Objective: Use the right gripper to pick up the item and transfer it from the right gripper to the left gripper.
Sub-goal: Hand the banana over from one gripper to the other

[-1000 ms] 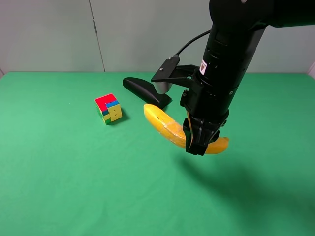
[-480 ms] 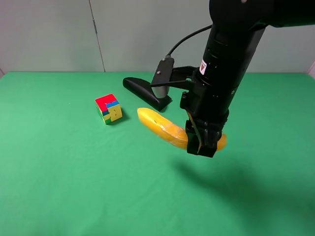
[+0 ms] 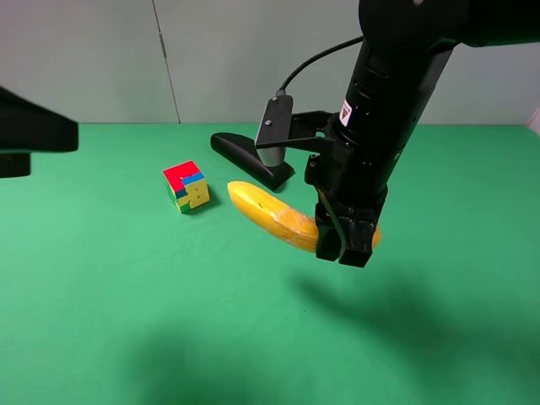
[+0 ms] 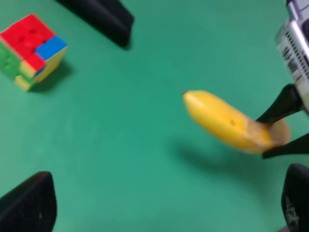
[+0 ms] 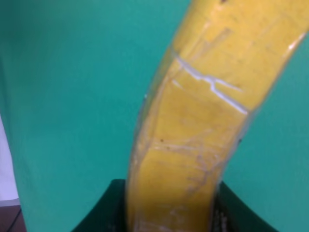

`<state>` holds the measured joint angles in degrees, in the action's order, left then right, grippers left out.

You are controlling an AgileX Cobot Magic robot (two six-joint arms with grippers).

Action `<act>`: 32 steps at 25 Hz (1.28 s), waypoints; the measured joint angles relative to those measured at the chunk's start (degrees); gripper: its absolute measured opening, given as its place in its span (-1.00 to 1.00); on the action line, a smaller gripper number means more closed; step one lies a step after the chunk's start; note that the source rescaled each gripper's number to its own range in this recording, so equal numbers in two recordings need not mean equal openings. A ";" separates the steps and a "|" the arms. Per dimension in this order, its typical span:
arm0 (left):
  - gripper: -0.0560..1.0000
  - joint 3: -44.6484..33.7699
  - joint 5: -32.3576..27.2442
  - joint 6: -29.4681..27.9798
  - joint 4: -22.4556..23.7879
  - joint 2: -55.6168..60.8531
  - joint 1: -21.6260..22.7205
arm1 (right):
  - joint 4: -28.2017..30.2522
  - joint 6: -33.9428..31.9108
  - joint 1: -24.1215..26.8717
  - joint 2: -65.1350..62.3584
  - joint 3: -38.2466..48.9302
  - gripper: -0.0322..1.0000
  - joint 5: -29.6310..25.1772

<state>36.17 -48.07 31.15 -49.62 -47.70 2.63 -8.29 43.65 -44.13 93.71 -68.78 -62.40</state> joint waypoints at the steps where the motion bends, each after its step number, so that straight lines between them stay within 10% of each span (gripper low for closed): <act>1: 0.77 0.00 0.21 1.38 -1.73 -1.26 0.00 | 0.00 0.00 0.00 0.00 0.00 -0.92 0.12; 12: 0.77 -9.29 4.57 17.22 -22.53 -9.19 0.00 | 0.00 -0.14 0.00 0.00 0.00 -0.92 0.69; 23: 0.77 -13.09 6.31 21.06 -26.48 -11.25 0.00 | -0.44 -1.12 0.00 0.00 0.00 -0.92 1.07; 32: 0.77 -13.09 6.20 33.99 -39.46 -23.01 0.00 | -1.90 -1.28 0.00 0.00 0.00 -0.92 1.07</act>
<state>23.08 -41.87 65.14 -89.09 -70.71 2.63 -10.19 42.38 -44.13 93.71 -68.78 -61.33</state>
